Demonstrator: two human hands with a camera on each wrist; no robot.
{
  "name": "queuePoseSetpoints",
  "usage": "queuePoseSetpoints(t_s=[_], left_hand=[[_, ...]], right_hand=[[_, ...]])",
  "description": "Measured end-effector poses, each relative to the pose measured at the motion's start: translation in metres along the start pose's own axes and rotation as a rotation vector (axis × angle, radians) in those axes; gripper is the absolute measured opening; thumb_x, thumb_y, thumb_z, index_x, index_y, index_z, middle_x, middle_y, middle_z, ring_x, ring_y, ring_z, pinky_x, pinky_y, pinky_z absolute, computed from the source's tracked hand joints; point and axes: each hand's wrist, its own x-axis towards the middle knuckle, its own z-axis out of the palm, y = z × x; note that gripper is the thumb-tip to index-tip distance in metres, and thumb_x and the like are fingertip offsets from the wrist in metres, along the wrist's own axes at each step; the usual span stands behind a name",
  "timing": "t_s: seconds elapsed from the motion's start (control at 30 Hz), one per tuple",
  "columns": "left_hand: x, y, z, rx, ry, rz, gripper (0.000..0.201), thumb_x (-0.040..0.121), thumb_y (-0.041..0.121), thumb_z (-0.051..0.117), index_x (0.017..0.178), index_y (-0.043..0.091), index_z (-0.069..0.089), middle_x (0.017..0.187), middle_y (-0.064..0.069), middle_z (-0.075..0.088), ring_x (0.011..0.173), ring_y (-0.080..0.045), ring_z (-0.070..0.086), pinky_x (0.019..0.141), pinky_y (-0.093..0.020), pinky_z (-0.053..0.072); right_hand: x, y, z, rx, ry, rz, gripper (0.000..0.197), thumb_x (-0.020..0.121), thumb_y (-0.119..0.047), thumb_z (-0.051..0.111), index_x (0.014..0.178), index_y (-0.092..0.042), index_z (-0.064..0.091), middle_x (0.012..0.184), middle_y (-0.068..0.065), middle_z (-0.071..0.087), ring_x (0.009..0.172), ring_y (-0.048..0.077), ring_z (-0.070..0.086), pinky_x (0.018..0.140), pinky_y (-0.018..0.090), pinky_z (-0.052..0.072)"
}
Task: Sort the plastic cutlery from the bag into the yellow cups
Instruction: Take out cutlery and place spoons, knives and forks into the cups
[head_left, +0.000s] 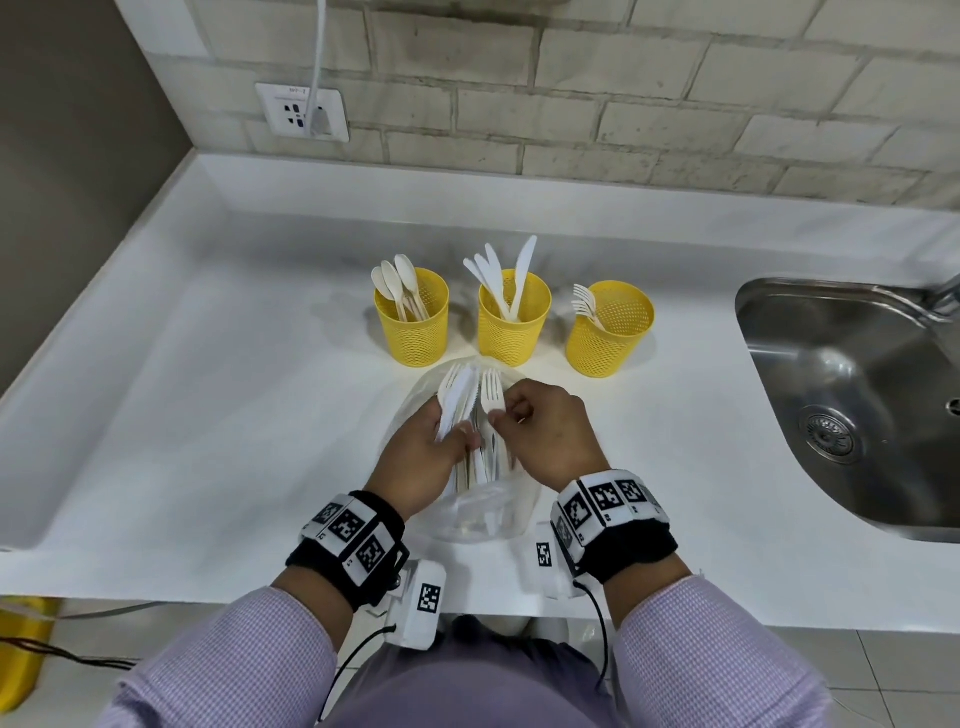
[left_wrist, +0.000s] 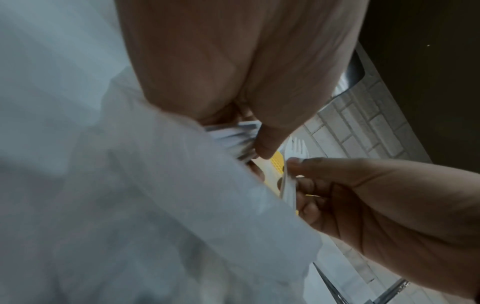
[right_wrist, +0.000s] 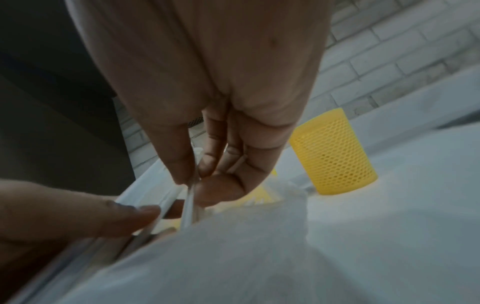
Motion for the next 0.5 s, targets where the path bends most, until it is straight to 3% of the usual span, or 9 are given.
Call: queuePoseSetpoints(t_s=[0.1, 0.17, 0.23, 0.3, 0.43, 0.5], left_hand=[[0.000, 0.002, 0.002, -0.005, -0.025, 0.010, 0.015, 0.106, 0.015, 0.052, 0.097, 0.025, 0.058, 0.079, 0.012, 0.066, 0.067, 0.007, 0.059, 0.066, -0.004, 0.041], [0.000, 0.001, 0.002, -0.020, -0.055, 0.023, 0.019, 0.107, 0.014, 0.050, 0.118, 0.026, 0.061, 0.091, 0.015, 0.069, 0.082, 0.009, 0.063, 0.075, -0.004, 0.042], [0.000, 0.000, 0.001, -0.055, -0.068, 0.022, 0.032, 0.105, 0.012, 0.050, 0.133, 0.026, 0.058, 0.112, 0.014, 0.071, 0.102, 0.007, 0.065, 0.089, -0.011, 0.046], [0.001, -0.001, 0.000, -0.089, -0.057, 0.014, 0.038, 0.099, 0.012, 0.054, 0.134, 0.027, 0.058, 0.121, 0.013, 0.071, 0.113, 0.001, 0.064, 0.099, -0.023, 0.048], [0.000, -0.002, 0.003, -0.081, -0.048, 0.074, 0.043, 0.096, 0.015, 0.065, 0.137, 0.026, 0.055, 0.125, 0.014, 0.069, 0.116, 0.004, 0.062, 0.102, -0.020, 0.047], [0.000, -0.007, 0.004, -0.058, -0.044, 0.119, 0.046, 0.097, 0.027, 0.066, 0.140, 0.026, 0.053, 0.130, 0.012, 0.067, 0.123, -0.001, 0.060, 0.105, -0.021, 0.045]], right_hand=[[0.002, -0.004, 0.004, 0.057, 0.002, 0.003, 0.019, 0.090, -0.024, 0.070, 0.076, -0.012, 0.063, 0.070, 0.003, 0.070, 0.072, 0.021, 0.068, 0.068, 0.029, 0.048], [0.003, -0.007, 0.009, 0.091, 0.002, -0.006, 0.022, 0.089, -0.024, 0.068, 0.072, -0.011, 0.061, 0.069, 0.006, 0.070, 0.071, 0.025, 0.071, 0.072, 0.036, 0.055], [0.002, -0.009, 0.012, 0.135, 0.005, -0.002, 0.024, 0.086, -0.025, 0.067, 0.071, -0.008, 0.061, 0.067, 0.010, 0.067, 0.070, 0.031, 0.071, 0.072, 0.045, 0.057], [0.002, -0.009, 0.015, 0.169, 0.016, 0.011, 0.023, 0.084, -0.026, 0.068, 0.071, -0.008, 0.062, 0.067, 0.010, 0.066, 0.071, 0.032, 0.072, 0.072, 0.049, 0.057], [0.003, -0.009, 0.015, 0.189, 0.007, 0.006, 0.003, 0.085, -0.015, 0.072, 0.084, -0.014, 0.074, 0.074, 0.002, 0.071, 0.075, 0.024, 0.071, 0.078, 0.045, 0.059], [0.003, -0.007, 0.012, 0.232, -0.024, 0.019, 0.015, 0.083, -0.011, 0.069, 0.092, -0.020, 0.076, 0.076, -0.002, 0.073, 0.076, 0.020, 0.073, 0.080, 0.043, 0.060]])
